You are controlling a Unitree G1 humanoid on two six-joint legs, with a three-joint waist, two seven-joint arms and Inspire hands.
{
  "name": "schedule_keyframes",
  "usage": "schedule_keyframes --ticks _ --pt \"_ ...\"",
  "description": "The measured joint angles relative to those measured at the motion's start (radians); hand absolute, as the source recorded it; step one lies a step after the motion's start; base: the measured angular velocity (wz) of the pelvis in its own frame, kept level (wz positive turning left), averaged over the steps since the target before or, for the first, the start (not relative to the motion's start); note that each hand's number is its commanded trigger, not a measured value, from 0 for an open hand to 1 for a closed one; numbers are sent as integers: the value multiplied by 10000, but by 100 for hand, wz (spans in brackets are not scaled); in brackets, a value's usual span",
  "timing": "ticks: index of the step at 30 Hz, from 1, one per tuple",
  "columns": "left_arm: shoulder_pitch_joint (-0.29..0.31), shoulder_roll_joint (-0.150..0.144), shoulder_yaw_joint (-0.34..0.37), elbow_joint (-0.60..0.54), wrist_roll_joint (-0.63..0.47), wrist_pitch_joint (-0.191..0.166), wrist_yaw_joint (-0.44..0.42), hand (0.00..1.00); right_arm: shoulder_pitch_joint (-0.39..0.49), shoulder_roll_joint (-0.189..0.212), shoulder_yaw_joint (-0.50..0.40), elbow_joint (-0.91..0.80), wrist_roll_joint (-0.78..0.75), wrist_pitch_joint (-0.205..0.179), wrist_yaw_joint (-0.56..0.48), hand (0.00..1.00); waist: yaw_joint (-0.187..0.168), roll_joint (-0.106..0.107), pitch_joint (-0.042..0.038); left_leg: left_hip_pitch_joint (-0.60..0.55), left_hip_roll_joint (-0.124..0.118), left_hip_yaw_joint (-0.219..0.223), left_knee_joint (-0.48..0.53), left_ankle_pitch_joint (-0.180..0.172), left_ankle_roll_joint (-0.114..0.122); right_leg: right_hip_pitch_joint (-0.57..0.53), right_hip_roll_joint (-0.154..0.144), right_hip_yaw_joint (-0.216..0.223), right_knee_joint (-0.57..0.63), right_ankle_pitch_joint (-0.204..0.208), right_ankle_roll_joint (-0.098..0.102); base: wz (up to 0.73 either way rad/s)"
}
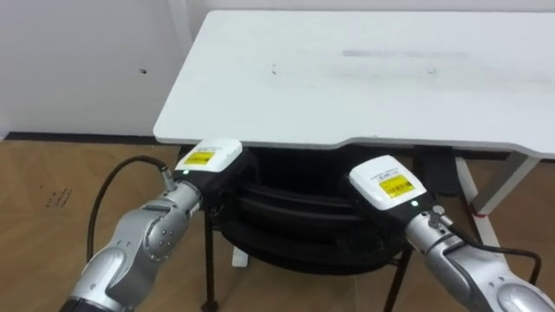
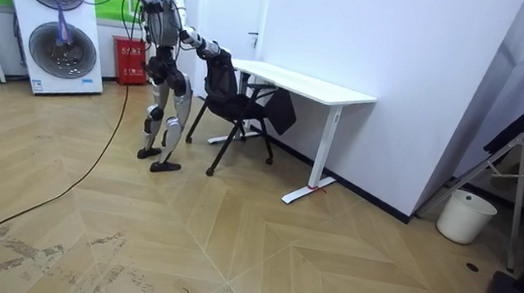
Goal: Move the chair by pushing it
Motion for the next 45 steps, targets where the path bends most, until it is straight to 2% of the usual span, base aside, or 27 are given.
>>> schedule_keyframes --ticks 2,4,10,11,12,13,14,15,16,17,21,26,30,34,41,45 --pt "0 7 9 0 -15 -4 -8 100 -1 12 -8 -10 -43 -2 -1 100 68 -4 0 37 -59 67 -2 1 2 -107 -80 160 186 -32 47 -17" --pt "29 0 9 1 -2 5 -38 100 17 15 -8 1 -75 -11 15 100 72 -17 8 170 -127 318 -109 -2 2 -132 -196 250 316 -72 120 -12" --pt "31 64 10 -8 -4 -132 -53 100 267 60 -75 -144 -85 19 -49 100 160 -62 27 337 -259 307 -372 -2 3 -161 -274 441 243 11 307 -7" --pt "31 107 10 -38 -4 -159 -53 92 268 75 -74 -158 -77 24 -58 100 186 -62 26 318 -270 317 -375 -14 22 -192 -277 470 207 61 327 -14" --pt "31 101 9 -48 -1 -164 -35 60 277 65 -75 -157 -71 36 -71 100 211 -62 26 306 -272 341 -395 -21 36 -200 -251 511 126 131 355 -18" --pt "31 101 10 -76 13 -164 -32 11 279 65 -76 -157 -68 56 -75 100 285 -61 27 298 -257 390 -411 -20 38 -220 -209 602 27 213 364 -16" --pt "31 102 11 -86 13 -165 -32 0 279 65 -76 -157 -68 63 -76 100 322 -60 27 297 -249 438 -418 -20 38 -234 -189 659 -10 254 374 -20" --pt "31 105 17 -110 13 -164 -43 0 278 65 -77 -157 -69 70 -76 74 352 -46 23 284 -238 474 -430 -16 45 -231 -162 695 -126 340 379 -14" --pt "31 103 40 -173 14 -136 -79 0 279 65 -78 -156 -66 70 -77 9 355 -45 24 291 -240 514 -476 -15 55 -231 -159 708 -183 385 396 -10" --pt "31 100 51 -206 14 -110 -108 0 280 65 -77 -157 -54 70 -75 0 356 -44 24 290 -239 538 -484 -7 71 -218 -151 714 -240 416 405 -6" --pt "46 95 293 -605 -221 -51 -613 0 278 69 -148 -203 132 164 285 0 422 -2 19 339 -240 591 -500 9 97 -63 -80 830 -596 634 472 -5" --pt "403 94 489 -1113 -598 80 -845 0 278 214 -587 -382 531 715 1073 0 556 -8 32 327 -292 578 -550 56 239 -127 -107 820 -616 636 563 5" --pt "427 68 492 -1262 -703 277 -1167 0 278 591 -769 -384 623 1155 1364 0 647 -13 35 328 -296 566 -534 83 279 -117 -110 818 -617 635 665 0" --pt "463 13 491 -1263 -701 357 -1218 0 286 910 -1016 -332 616 1244 1544 0 638 -22 42 301 -296 538 -485 88 286 -113 -110 810 -623 650 683 0" --pt "463 13 491 -1262 -789 384 -1114 0 285 874 -1017 -340 775 1249 1556 0 626 -44 57 289 -290 517 -488 88 286 -57 -83 819 -709 713 662 0" --pt "444 15 695 -1261 -1081 388 -1059 0 256 874 -1156 -340 831 1119 1766 0 604 -46 67 293 -291 504 -496 88 286 19 -65 821 -788 734 693 0"
